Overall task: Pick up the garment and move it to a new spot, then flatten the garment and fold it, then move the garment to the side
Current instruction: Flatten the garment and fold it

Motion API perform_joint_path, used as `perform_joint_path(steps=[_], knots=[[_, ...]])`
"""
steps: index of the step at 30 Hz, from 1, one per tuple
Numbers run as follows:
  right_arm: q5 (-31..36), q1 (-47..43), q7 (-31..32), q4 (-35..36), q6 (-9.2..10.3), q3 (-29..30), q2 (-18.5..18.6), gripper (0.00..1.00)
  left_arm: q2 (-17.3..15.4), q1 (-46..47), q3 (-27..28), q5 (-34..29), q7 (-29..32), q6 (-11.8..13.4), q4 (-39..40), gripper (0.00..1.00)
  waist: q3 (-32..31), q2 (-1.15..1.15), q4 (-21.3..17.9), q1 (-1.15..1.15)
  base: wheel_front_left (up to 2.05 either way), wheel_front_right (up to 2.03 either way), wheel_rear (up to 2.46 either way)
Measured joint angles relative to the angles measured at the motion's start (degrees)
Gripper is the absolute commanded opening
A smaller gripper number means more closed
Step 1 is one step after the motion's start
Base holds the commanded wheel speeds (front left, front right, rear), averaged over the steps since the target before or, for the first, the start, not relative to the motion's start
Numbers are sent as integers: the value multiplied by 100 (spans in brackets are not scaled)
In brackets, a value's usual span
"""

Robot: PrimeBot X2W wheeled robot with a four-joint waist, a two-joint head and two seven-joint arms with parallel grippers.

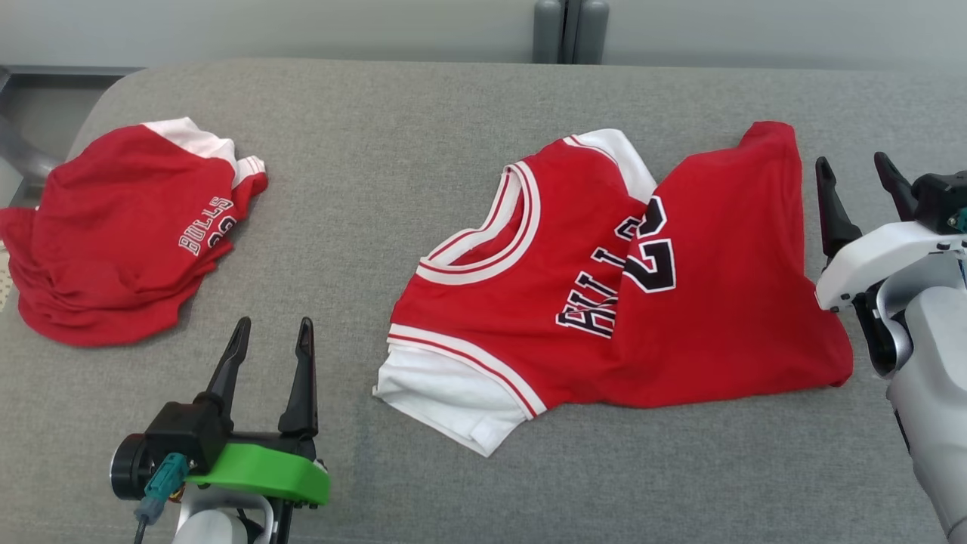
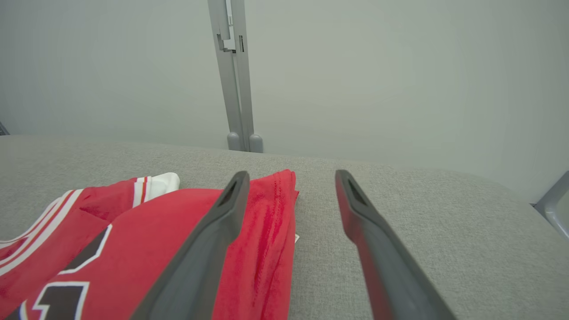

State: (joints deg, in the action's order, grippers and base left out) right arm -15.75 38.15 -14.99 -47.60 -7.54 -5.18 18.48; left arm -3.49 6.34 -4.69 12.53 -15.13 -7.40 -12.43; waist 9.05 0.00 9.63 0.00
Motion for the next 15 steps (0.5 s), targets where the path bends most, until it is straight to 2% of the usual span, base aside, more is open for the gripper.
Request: perform_joint_path(steps=[6,15], knots=[[-56,-1045,-7,1393,0,151,-20,100,-36,-210,98,-14,0,0,5,100,-275,0,-269,0,0,0,0],[-74,-2397,-7,2887,0,391,-326,100,-87,-388,162,-22,0,0,12,100,-571,0,-545,0,0,0,0]])
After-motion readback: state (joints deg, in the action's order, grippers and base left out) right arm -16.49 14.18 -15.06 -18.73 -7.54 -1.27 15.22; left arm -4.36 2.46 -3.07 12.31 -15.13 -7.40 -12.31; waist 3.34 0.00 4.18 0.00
